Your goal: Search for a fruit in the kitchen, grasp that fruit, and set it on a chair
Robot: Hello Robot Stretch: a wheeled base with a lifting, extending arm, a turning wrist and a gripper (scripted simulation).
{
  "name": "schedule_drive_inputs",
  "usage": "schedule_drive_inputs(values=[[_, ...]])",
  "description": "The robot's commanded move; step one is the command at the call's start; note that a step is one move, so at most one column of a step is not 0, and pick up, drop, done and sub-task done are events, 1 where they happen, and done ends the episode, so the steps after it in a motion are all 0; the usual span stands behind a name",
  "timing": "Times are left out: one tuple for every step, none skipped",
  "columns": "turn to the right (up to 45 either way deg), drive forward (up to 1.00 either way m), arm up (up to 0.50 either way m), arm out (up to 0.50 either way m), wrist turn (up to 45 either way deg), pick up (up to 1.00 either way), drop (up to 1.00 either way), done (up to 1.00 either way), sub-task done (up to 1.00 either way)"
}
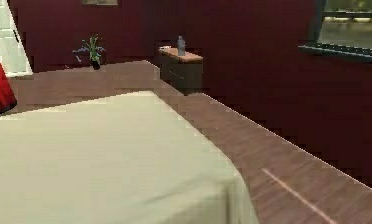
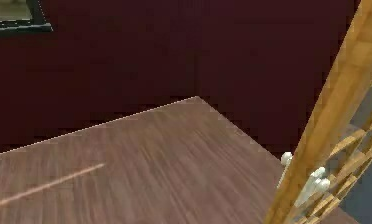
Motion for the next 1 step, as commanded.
schedule_drive_inputs(values=[[45.0, 0.0, 0.0, 0.0, 0.0, 0.0, 0.0, 0.0, 0.0]])
